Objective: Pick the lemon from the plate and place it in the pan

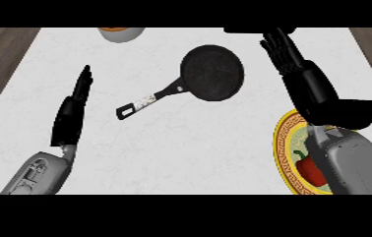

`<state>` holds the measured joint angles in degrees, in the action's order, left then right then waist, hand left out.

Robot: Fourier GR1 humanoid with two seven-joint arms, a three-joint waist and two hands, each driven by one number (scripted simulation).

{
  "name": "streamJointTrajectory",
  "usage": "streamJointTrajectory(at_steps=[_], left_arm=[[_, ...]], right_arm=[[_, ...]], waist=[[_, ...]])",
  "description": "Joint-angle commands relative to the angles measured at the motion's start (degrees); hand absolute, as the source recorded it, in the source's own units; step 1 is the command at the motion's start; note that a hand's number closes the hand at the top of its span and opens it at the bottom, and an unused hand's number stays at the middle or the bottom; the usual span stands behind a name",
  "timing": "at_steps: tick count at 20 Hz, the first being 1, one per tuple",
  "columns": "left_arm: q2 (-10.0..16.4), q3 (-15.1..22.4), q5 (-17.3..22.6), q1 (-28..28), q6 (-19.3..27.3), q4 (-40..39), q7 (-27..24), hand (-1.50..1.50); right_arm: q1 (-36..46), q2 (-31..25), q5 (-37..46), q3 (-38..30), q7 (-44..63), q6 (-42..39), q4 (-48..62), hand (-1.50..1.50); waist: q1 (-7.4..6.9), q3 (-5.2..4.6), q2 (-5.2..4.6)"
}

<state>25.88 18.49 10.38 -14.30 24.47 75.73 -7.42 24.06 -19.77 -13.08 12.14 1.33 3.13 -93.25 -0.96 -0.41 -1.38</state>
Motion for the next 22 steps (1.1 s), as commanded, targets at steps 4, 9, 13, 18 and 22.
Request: streamJointTrajectory(at_steps=[4,9,13,18,22], left_arm=[[4.0,-0.2,-0.1,6.3,-2.5,2.6,4.5,0.0],[3.3,0.6,1.0,10.2,-2.6,1.3,5.2,0.0],[3.5,2.6,0.2,13.0,-2.5,6.6,8.3,0.0],[7.4,1.1,1.6,15.5,-5.5,11.5,9.7,0.0],[5.6,1.3,-0.3,12.6,-4.2,12.0,12.6,0.0]], right_arm=[[-5.1,-5.7,-12.4,-15.7,-4.5,-8.2,11.0,-1.5],[-14.0,-13.8,-4.7,-23.9,2.3,4.3,21.6,-1.5],[-21.5,-20.9,-5.1,-25.3,2.3,-4.5,24.8,-1.5],[-25.2,-32.4,2.1,-22.6,-2.5,-14.8,24.9,-1.5],[-20.4,-36.5,3.4,-20.0,-1.4,-23.0,26.2,-1.5]], waist=[[0.38,0.62,1.17],[4.0,0.59,0.96],[1.78,0.5,1.52],[0.7,0.45,1.62],[0.57,0.42,1.41]])
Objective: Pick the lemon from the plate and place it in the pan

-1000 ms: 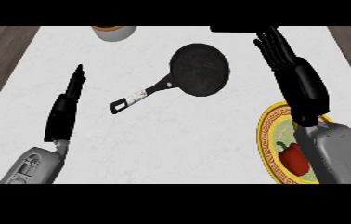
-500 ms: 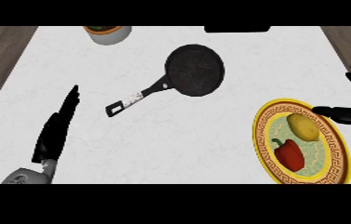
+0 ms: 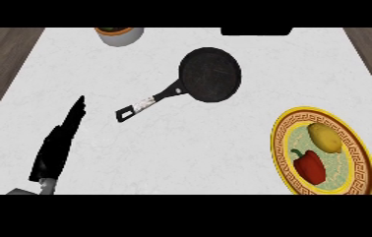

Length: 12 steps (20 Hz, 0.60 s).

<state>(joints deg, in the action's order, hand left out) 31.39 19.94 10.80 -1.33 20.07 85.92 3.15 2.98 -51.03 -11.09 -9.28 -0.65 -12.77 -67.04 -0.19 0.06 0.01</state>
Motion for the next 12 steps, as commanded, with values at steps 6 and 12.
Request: streamJointTrajectory(at_steps=[6,12], left_arm=[[-0.9,-0.1,-1.7,1.2,0.3,5.8,4.5,0.0],[-2.9,-1.5,-2.9,2.7,-1.9,2.0,0.6,0.0]], right_arm=[[7.7,-5.6,3.7,6.2,0.8,-17.1,2.5,-1.5],[17.4,-3.0,6.9,9.9,12.7,-19.6,1.1,-1.5]], waist=[[-0.76,-0.02,-0.05],[-0.79,-0.08,-0.1]])
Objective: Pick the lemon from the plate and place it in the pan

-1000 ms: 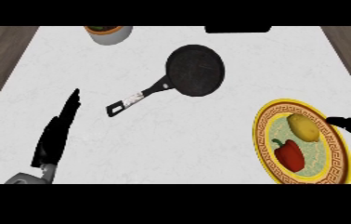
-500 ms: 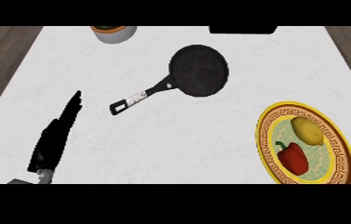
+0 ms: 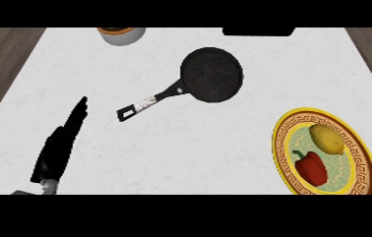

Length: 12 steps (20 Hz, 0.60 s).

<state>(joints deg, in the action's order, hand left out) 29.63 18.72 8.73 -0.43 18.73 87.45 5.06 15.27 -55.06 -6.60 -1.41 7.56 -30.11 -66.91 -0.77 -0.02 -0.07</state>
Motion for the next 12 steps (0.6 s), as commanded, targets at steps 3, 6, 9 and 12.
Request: streamJointTrajectory(at_steps=[3,6,9,12], left_arm=[[-0.1,-0.3,-1.5,4.5,-1.3,2.7,-1.6,0.0],[-1.8,-2.3,-1.6,0.0,-2.2,-0.2,1.2,0.0],[-2.6,-2.7,-2.9,1.0,-1.6,-1.1,-0.6,0.0],[-0.2,-4.6,-1.7,1.9,-3.1,3.7,2.7,0.0]], right_arm=[[9.5,3.6,0.9,3.6,13.6,-4.0,-0.1,-1.5],[7.9,3.5,1.6,4.0,13.6,-8.6,-1.6,-1.5],[10.3,6.4,4.3,7.1,17.7,-8.7,-2.3,-1.5],[10.4,7.7,7.7,10.2,20.0,-9.7,-3.3,-1.5]], waist=[[-0.52,-0.03,-0.01],[0.5,-0.02,0.05],[0.44,-0.03,0.03],[0.19,-0.01,0.11]])
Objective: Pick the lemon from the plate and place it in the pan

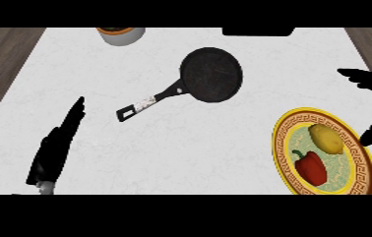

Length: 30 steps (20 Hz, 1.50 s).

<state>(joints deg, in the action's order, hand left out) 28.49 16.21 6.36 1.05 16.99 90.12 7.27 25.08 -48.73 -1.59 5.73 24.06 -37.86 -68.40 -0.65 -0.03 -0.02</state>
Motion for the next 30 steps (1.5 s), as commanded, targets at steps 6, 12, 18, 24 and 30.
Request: streamJointTrajectory(at_steps=[6,12,18,24,30], left_arm=[[-1.3,-2.3,-0.6,3.1,-3.5,-0.6,-3.7,0.0],[-5.4,-3.3,-5.4,-0.5,-3.2,-3.2,-1.2,0.0],[-5.1,-6.1,-4.4,-2.0,-6.0,-4.8,-1.9,0.0],[-6.8,-8.2,-6.6,0.8,-6.9,-2.1,-1.8,0.0],[-8.6,-7.9,-8.6,1.6,-7.7,0.7,1.9,0.0]], right_arm=[[4.5,3.4,3.4,3.1,10.6,-8.6,0.0,-1.5],[2.9,6.4,6.6,0.2,10.8,-11.3,-0.7,-1.5],[0.3,10.9,13.7,4.8,11.9,-7.8,-0.2,-1.5],[-2.5,12.6,16.6,1.8,13.7,-9.2,-3.1,-1.5],[-7.1,13.1,18.2,1.4,14.6,-11.4,-7.8,-1.5]], waist=[[0.02,0.0,0.02],[0.45,0.02,0.01],[0.45,0.02,-0.11],[0.57,0.02,0.05],[0.75,0.03,0.1]])
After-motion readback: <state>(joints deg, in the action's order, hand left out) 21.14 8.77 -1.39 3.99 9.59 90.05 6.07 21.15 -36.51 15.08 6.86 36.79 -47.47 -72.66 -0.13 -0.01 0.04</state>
